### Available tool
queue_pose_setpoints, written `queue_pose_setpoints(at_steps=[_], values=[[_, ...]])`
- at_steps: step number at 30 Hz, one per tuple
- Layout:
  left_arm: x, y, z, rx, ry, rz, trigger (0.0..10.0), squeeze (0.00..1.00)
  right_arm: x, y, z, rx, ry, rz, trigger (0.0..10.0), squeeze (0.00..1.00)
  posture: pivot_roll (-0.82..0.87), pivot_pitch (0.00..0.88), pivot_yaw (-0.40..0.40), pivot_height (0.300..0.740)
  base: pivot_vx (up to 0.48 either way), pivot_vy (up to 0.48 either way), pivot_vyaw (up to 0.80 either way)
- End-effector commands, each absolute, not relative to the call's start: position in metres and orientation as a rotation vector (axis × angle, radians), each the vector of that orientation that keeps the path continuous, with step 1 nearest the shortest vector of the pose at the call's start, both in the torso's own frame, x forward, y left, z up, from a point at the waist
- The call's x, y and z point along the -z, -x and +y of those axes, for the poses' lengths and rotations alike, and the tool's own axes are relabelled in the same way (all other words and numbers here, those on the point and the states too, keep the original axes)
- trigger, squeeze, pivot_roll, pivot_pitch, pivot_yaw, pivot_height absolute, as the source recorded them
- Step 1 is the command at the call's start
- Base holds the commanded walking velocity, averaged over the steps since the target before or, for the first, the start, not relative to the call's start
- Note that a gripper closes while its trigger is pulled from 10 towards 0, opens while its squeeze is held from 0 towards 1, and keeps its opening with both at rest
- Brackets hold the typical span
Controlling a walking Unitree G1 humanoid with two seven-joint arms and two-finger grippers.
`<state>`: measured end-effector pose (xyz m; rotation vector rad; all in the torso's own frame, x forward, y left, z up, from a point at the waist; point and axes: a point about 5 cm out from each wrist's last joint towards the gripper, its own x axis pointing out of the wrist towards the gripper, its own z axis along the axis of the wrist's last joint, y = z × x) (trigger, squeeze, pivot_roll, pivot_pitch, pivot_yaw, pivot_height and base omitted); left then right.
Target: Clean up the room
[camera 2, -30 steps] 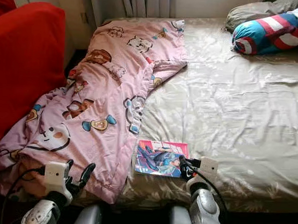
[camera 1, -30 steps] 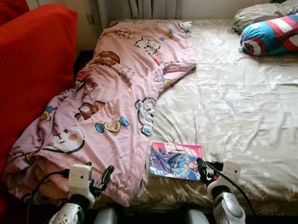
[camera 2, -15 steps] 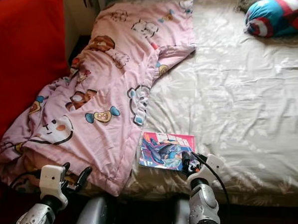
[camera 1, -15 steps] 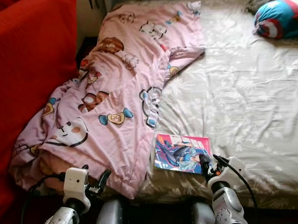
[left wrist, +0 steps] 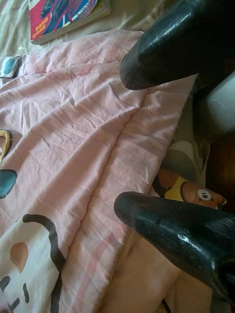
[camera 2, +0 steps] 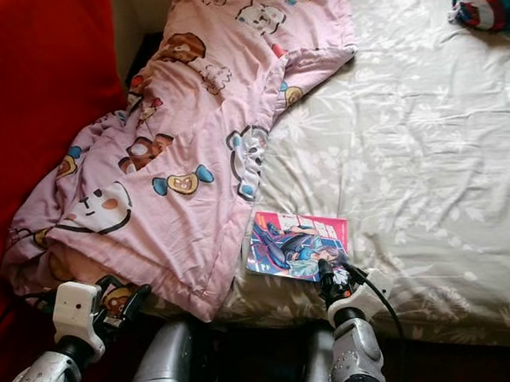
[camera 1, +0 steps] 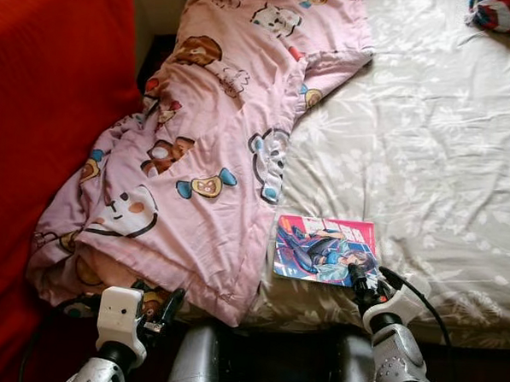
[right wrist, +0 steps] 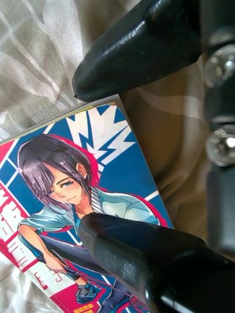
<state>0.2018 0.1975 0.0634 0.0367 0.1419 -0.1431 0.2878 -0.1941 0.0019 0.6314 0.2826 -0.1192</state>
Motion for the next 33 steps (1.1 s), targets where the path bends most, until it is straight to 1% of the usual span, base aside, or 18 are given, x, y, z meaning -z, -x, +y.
queue_pose_setpoints(at_steps=[1,6,9,12,15,19,23,27,28,33], values=[[-0.063,-0.195,0.205,0.124,-0.048,0.177,10.0,0.00,0.008,-0.280,-0.190,0.125,-0.696,0.324,10.0,0.00,0.08,0.296,0.148,0.615,0.000,0.000,0.00],[-0.067,-0.194,0.205,0.130,-0.064,0.180,10.0,0.00,0.012,-0.276,-0.191,0.122,-0.755,0.329,10.0,0.00,0.08,0.294,0.154,0.615,0.000,0.000,0.00],[-0.072,-0.195,0.204,0.137,-0.070,0.177,10.0,0.00,0.016,-0.272,-0.188,0.098,-0.862,0.328,10.0,0.00,0.09,0.296,0.163,0.615,0.000,0.000,0.00],[-0.074,-0.195,0.204,0.140,-0.075,0.178,10.0,0.00,0.018,-0.269,-0.191,0.117,-0.917,0.322,10.0,0.00,0.10,0.297,0.167,0.615,0.000,0.000,0.00],[-0.076,-0.193,0.205,0.143,-0.086,0.184,10.0,0.00,0.021,-0.265,-0.198,0.174,-1.002,0.303,10.0,0.00,0.11,0.298,0.172,0.615,0.000,0.000,0.00],[-0.078,-0.192,0.205,0.147,-0.095,0.188,10.0,0.00,0.024,-0.261,-0.206,0.244,-1.040,0.296,10.0,0.00,0.11,0.299,0.177,0.615,0.000,0.000,0.00],[-0.081,-0.193,0.203,0.156,-0.101,0.188,10.0,0.00,0.031,-0.250,-0.222,0.393,-1.094,0.279,10.0,0.00,0.12,0.299,0.182,0.615,0.000,0.000,0.00],[-0.081,-0.192,0.203,0.160,-0.103,0.192,10.0,0.00,0.033,-0.247,-0.218,0.358,-1.090,0.297,10.0,0.00,0.12,0.299,0.184,0.615,0.000,0.000,0.00],[-0.081,-0.192,0.202,0.162,-0.106,0.195,10.0,0.00,0.034,-0.248,-0.210,0.298,-1.090,0.314,10.0,0.00,0.12,0.300,0.184,0.615,0.000,0.000,0.00],[-0.081,-0.192,0.203,0.160,-0.109,0.200,10.0,0.00,0.033,-0.250,-0.197,0.219,-1.109,0.328,10.0,0.00,0.12,0.299,0.185,0.615,0.000,0.000,0.00]])
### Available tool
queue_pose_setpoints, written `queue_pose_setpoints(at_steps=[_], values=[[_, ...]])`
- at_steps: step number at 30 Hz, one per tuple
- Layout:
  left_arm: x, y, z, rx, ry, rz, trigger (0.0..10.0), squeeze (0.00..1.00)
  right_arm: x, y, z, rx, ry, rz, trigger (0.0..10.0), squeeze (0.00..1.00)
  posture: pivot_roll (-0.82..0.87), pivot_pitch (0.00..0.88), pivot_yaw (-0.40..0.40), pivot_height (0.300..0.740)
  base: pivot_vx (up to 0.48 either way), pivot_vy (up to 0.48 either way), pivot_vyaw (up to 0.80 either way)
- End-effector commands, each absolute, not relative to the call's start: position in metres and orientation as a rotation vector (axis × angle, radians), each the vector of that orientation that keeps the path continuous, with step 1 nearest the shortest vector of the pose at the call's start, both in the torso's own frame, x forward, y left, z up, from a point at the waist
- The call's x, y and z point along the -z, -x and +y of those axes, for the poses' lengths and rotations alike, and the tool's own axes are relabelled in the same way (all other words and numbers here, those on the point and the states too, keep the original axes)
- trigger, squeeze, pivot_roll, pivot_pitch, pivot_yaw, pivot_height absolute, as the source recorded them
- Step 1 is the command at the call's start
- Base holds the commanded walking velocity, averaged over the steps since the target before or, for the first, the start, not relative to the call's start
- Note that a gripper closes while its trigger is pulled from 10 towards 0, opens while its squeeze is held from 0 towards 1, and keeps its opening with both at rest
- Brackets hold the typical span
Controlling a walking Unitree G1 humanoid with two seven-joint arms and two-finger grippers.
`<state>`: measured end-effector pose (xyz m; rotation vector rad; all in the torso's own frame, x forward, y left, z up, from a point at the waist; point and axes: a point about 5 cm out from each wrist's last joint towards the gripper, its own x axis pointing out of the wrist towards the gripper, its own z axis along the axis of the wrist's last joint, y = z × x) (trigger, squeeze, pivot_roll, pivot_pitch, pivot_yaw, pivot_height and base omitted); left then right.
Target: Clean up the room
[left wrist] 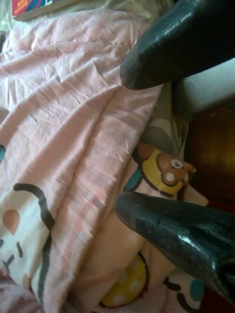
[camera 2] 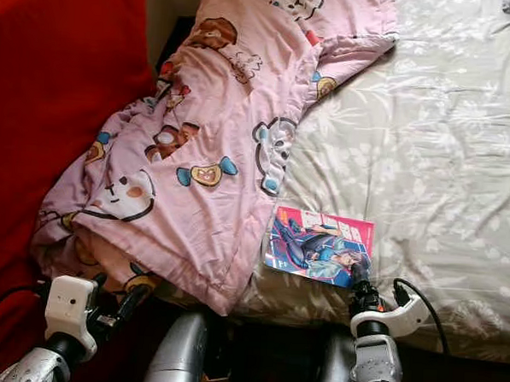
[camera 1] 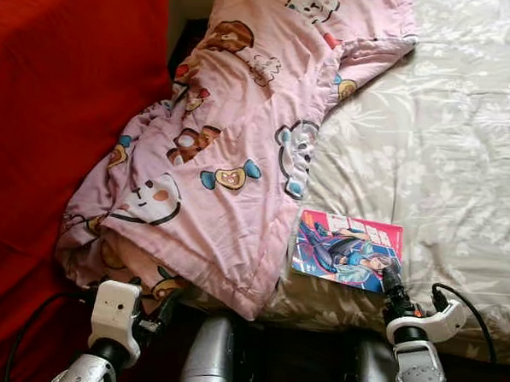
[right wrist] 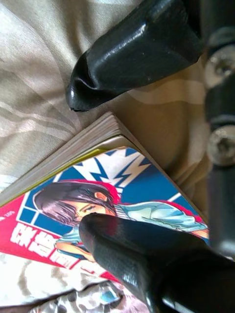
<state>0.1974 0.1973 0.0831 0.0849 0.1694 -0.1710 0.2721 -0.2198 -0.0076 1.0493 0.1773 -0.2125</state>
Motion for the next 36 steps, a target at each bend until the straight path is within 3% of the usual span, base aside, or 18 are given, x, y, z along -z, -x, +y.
queue_pose_setpoints(at_steps=[1,5,13,14,15,16,36], values=[[-0.081,-0.192,0.203,0.160,-0.110,0.201,10.0,0.00,0.033,-0.251,-0.192,0.199,-1.117,0.332,10.0,0.00,0.12,0.296,0.184,0.615,0.000,0.000,0.00],[-0.080,-0.193,0.203,0.158,-0.115,0.202,10.0,0.00,0.031,-0.255,-0.181,0.137,-1.122,0.339,10.0,0.00,0.12,0.292,0.182,0.615,0.000,0.000,0.00],[-0.078,-0.193,0.204,0.162,-0.128,0.206,10.0,0.00,0.031,-0.255,-0.181,0.138,-1.128,0.333,9.7,0.00,0.12,0.286,0.180,0.615,0.000,0.000,0.00],[-0.078,-0.194,0.204,0.161,-0.127,0.206,10.0,0.00,0.031,-0.254,-0.181,0.136,-1.130,0.330,2.3,0.00,0.12,0.285,0.177,0.615,0.000,0.000,0.00],[-0.078,-0.194,0.204,0.161,-0.127,0.206,10.0,0.00,0.031,-0.254,-0.181,0.136,-1.130,0.330,2.3,0.00,0.12,0.285,0.177,0.615,0.000,0.000,0.00],[-0.077,-0.194,0.204,0.160,-0.127,0.206,10.0,0.00,0.031,-0.255,-0.181,0.133,-1.134,0.324,0.0,0.00,0.12,0.282,0.176,0.615,0.000,0.000,0.00],[-0.071,-0.200,0.205,0.161,-0.128,0.211,10.0,0.00,0.028,-0.258,-0.176,0.092,-1.147,0.312,0.0,0.00,0.11,0.266,0.177,0.615,0.000,0.000,0.00]])
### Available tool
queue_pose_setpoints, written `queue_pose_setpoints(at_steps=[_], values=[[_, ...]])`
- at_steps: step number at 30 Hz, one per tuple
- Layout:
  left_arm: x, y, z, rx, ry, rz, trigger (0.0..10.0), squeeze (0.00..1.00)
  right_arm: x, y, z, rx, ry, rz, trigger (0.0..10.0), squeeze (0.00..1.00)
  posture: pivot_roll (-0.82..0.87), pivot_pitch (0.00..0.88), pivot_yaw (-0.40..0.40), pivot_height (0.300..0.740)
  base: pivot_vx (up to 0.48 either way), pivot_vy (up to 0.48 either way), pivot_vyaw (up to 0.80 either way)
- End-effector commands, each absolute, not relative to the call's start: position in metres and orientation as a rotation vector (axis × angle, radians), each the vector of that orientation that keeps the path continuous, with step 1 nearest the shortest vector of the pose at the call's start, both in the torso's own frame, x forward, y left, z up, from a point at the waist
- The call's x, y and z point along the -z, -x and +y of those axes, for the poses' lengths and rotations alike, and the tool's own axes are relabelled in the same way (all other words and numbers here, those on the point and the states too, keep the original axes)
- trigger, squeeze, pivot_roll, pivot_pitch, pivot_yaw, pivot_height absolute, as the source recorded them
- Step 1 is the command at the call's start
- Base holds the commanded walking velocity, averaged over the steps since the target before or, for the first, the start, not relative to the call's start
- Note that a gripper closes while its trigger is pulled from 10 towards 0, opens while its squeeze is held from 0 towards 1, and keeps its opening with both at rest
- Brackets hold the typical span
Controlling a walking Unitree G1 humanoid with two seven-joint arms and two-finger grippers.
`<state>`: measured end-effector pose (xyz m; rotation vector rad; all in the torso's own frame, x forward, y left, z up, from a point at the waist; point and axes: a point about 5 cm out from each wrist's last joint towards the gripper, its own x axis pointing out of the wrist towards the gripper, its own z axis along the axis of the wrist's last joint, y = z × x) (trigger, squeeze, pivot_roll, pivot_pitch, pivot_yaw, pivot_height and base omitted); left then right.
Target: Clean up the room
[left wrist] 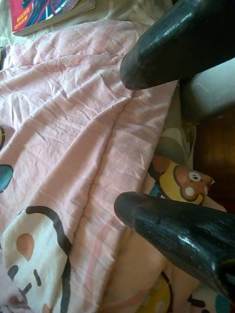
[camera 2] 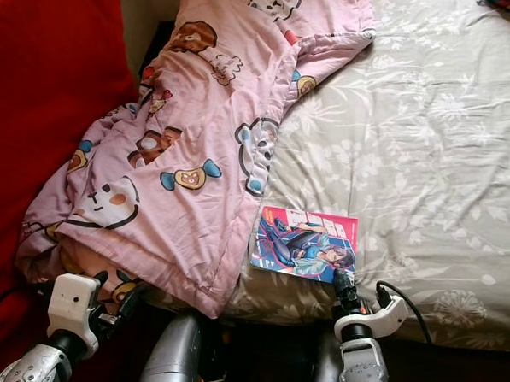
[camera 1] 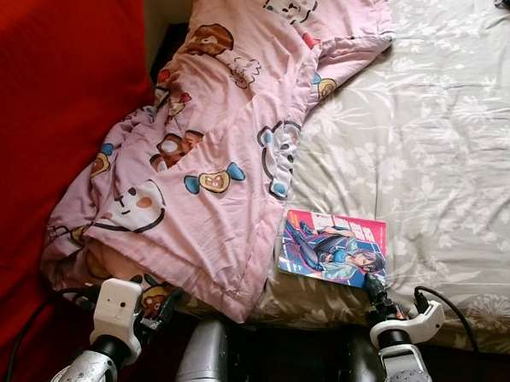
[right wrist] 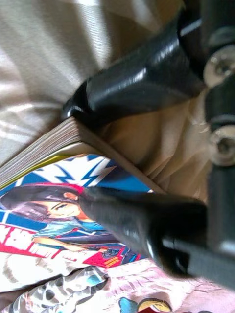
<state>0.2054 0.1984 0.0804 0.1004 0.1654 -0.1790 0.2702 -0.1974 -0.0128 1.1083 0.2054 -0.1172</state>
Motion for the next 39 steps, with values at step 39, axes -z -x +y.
queue_pose_setpoints(at_steps=[39], values=[[-0.056,-0.257,0.196,-0.011,0.042,0.117,10.0,0.00,-0.046,-0.290,-0.194,0.002,-0.479,-0.023,0.0,0.00,-0.05,0.086,0.054,0.615,0.000,0.000,0.00]])
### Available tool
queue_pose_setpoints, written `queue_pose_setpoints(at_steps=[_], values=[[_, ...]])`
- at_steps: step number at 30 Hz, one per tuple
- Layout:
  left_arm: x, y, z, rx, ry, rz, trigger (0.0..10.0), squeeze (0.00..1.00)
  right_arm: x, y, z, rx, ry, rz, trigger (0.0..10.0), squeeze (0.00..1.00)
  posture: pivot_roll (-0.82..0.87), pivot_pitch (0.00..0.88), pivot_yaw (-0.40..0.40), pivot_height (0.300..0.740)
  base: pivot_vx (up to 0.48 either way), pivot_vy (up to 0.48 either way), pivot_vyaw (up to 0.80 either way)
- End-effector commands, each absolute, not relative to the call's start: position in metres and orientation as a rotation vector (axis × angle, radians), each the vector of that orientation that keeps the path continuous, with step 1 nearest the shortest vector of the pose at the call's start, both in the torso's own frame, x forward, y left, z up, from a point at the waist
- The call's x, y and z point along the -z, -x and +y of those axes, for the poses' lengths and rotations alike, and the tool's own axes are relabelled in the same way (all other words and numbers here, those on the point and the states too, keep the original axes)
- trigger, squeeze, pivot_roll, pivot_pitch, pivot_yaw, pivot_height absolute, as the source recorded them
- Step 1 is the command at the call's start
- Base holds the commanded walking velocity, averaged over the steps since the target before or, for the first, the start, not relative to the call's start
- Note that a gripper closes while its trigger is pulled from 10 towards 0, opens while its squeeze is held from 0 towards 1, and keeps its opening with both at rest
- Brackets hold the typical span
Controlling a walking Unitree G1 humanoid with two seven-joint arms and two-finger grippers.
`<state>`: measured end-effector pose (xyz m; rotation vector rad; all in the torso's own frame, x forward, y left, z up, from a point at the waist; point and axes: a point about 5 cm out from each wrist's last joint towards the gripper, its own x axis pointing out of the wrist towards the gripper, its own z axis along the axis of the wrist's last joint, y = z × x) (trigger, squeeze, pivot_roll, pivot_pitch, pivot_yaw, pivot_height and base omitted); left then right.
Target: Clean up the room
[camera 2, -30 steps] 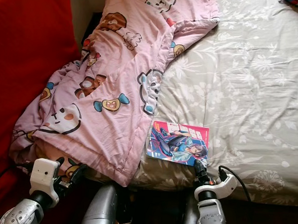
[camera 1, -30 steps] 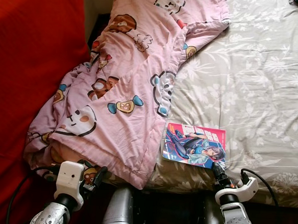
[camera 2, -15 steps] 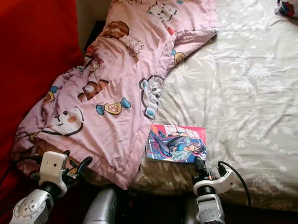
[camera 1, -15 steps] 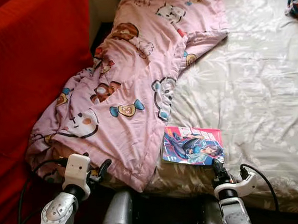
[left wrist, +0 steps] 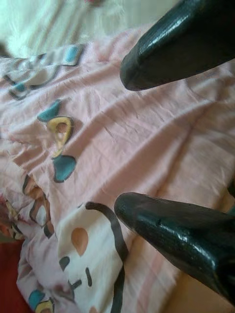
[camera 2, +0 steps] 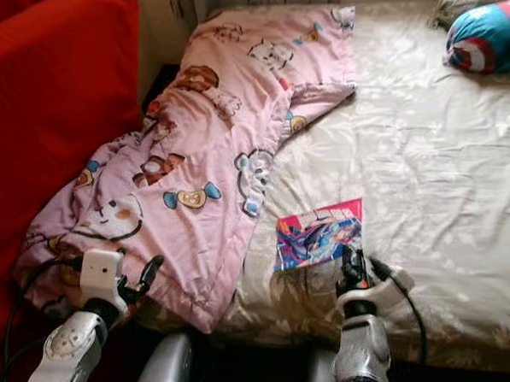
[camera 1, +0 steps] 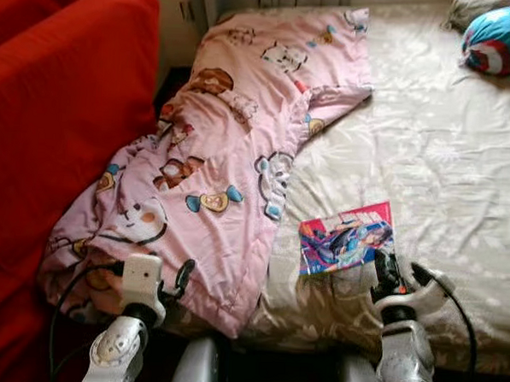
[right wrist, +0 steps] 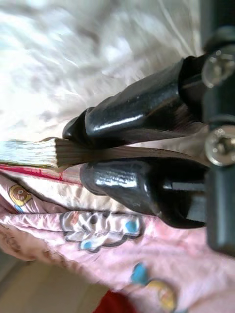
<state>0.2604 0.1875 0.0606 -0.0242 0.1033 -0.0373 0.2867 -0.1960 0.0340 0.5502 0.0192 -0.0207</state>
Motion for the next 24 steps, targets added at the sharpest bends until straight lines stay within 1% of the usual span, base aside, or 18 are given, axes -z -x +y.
queue_pose_setpoints(at_steps=[1,2,3,5,10,13,17,22,24], values=[[-0.056,-0.257,0.196,-0.011,0.042,0.117,10.0,0.00,-0.046,-0.290,-0.194,0.002,-0.479,-0.023,0.0,0.00,-0.05,0.086,0.054,0.615,0.000,0.000,0.00],[-0.053,-0.258,0.197,-0.028,0.056,0.120,10.0,0.00,-0.050,-0.289,-0.196,-0.003,-0.424,-0.030,9.9,0.00,-0.06,0.081,0.045,0.615,0.000,0.000,0.00],[-0.053,-0.258,0.197,-0.028,0.056,0.120,10.0,0.00,-0.050,-0.289,-0.196,-0.003,-0.424,-0.030,9.9,0.00,-0.06,0.081,0.045,0.615,0.000,0.000,0.00],[-0.048,-0.258,0.198,-0.048,0.077,0.125,10.0,0.00,-0.055,-0.286,-0.196,-0.031,-0.314,-0.028,10.0,0.00,-0.07,0.075,0.035,0.615,0.000,0.000,0.00],[-0.044,-0.258,0.195,-0.058,0.090,0.127,10.0,0.00,-0.061,-0.286,-0.198,0.012,-0.267,-0.040,10.0,0.00,-0.08,0.061,0.023,0.615,0.000,0.000,0.00],[-0.042,-0.258,0.193,-0.061,0.097,0.130,10.0,0.00,-0.066,-0.289,-0.201,0.048,-0.241,-0.054,10.0,0.00,-0.08,0.052,0.015,0.630,0.000,0.000,0.00],[-0.036,-0.256,0.193,-0.069,0.102,0.145,10.0,0.00,-0.066,-0.292,-0.194,0.020,-0.222,-0.039,10.0,0.00,-0.08,0.048,0.009,0.650,0.000,0.000,0.00],[-0.021,-0.246,0.197,-0.088,0.100,0.199,10.0,0.00,-0.064,-0.289,-0.191,0.011,-0.218,-0.023,10.0,0.00,-0.08,0.045,0.008,0.680,0.000,0.000,0.00],[-0.012,-0.240,0.200,-0.093,0.096,0.238,10.0,0.00,-0.063,-0.287,-0.190,0.012,-0.217,-0.016,10.0,0.00,-0.08,0.043,0.008,0.700,0.000,0.000,0.00]])
